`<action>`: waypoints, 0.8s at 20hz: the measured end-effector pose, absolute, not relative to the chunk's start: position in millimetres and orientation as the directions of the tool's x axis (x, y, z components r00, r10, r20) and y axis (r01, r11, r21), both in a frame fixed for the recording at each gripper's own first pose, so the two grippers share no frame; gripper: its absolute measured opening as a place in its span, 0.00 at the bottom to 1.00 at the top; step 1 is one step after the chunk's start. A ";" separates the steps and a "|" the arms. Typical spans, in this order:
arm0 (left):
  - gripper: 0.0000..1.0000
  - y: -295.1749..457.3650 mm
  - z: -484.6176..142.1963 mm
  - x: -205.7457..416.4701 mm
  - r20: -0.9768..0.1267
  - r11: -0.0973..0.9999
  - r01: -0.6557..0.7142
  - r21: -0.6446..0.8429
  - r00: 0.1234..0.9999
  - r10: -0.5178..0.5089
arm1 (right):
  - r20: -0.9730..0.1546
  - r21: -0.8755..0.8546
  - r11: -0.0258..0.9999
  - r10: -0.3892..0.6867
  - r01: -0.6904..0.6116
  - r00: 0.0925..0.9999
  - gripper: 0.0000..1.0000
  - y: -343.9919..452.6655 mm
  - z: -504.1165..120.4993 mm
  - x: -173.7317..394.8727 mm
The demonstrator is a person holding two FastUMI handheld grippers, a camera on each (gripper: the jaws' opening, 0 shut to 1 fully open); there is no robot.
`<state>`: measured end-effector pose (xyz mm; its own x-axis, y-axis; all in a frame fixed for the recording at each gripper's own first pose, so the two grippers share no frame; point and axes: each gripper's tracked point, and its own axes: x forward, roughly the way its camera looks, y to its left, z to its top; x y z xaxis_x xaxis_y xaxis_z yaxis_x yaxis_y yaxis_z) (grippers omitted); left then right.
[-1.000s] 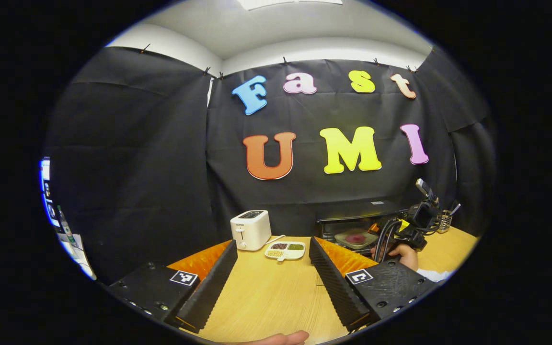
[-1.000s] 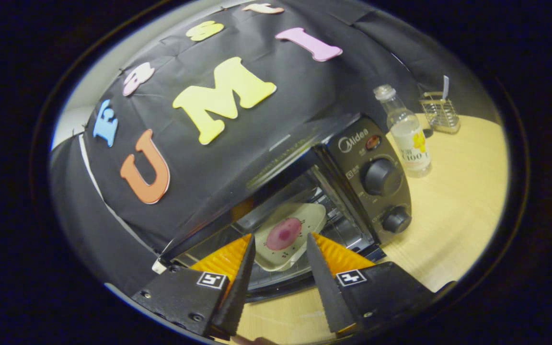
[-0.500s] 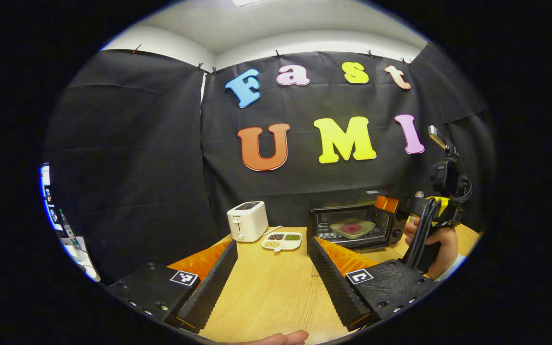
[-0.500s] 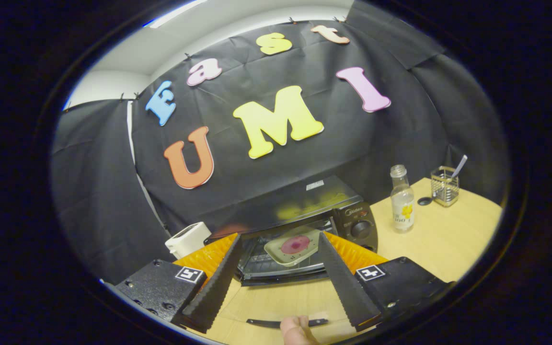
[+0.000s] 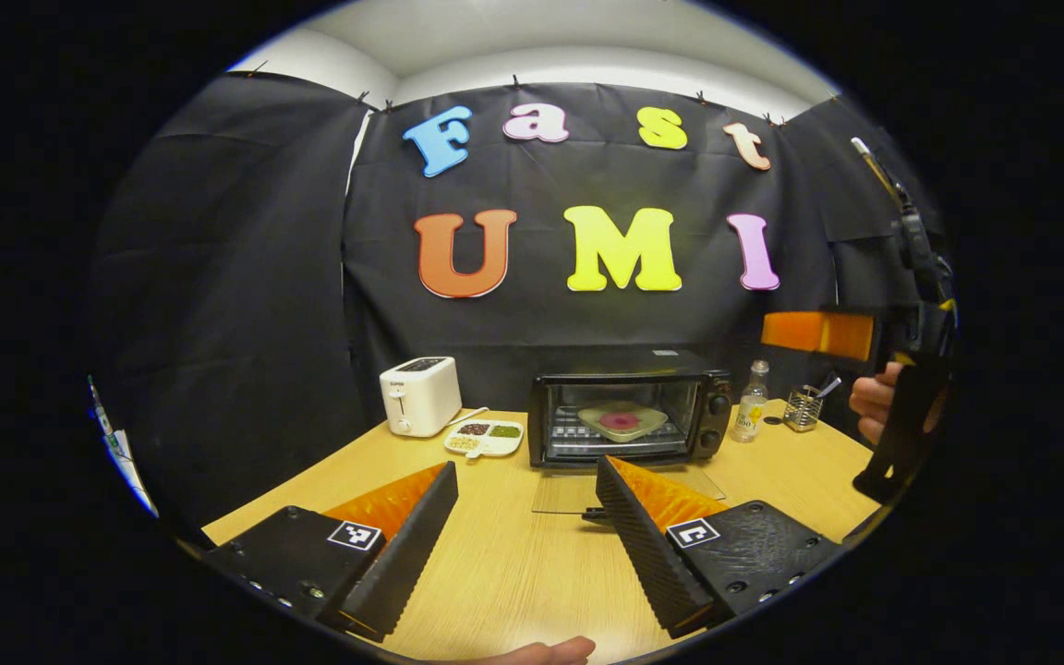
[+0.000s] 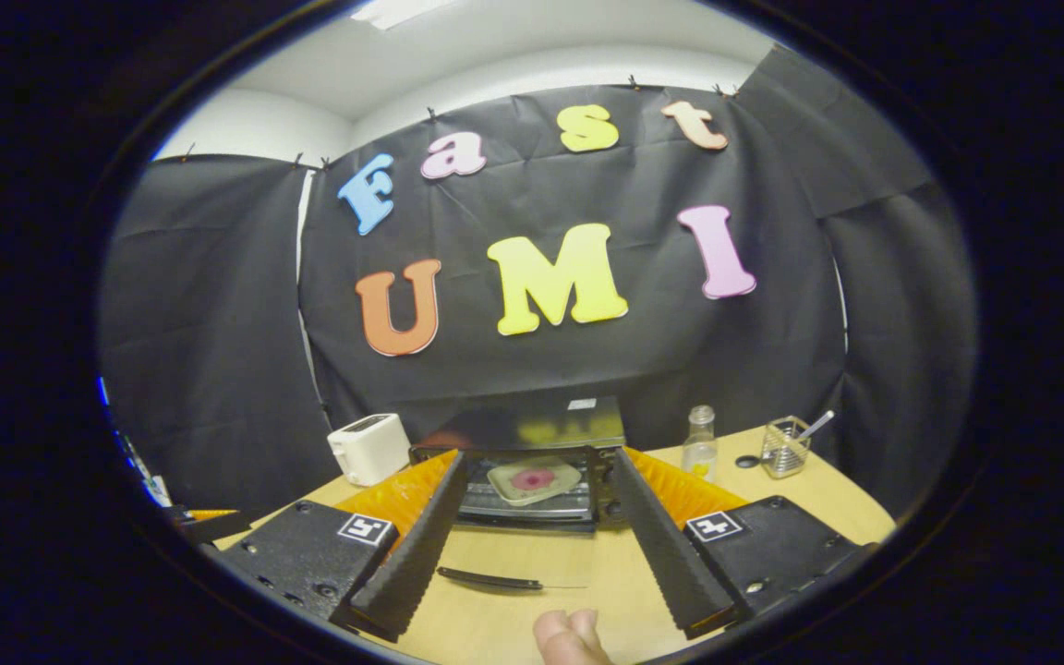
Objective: Open the electric oven with the left hand, put the food in, and close the electric oven.
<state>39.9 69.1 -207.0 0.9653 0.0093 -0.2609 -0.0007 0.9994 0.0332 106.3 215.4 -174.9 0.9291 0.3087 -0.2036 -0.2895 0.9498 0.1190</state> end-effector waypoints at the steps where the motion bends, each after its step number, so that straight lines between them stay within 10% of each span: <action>1: 0.96 59.3 -212.7 41.5 -0.272 0.999 0.017 0.030 0.962 -0.008 | -0.192 0.099 0.953 0.300 -0.285 0.935 1.00 205.9 -166.2 100.3; 16: 0.97 -58.9 -333.4 79.9 -0.546 0.973 0.223 -0.051 0.810 -0.214 | -0.043 -0.030 0.992 0.124 -0.126 0.991 0.95 65.7 -75.6 68.5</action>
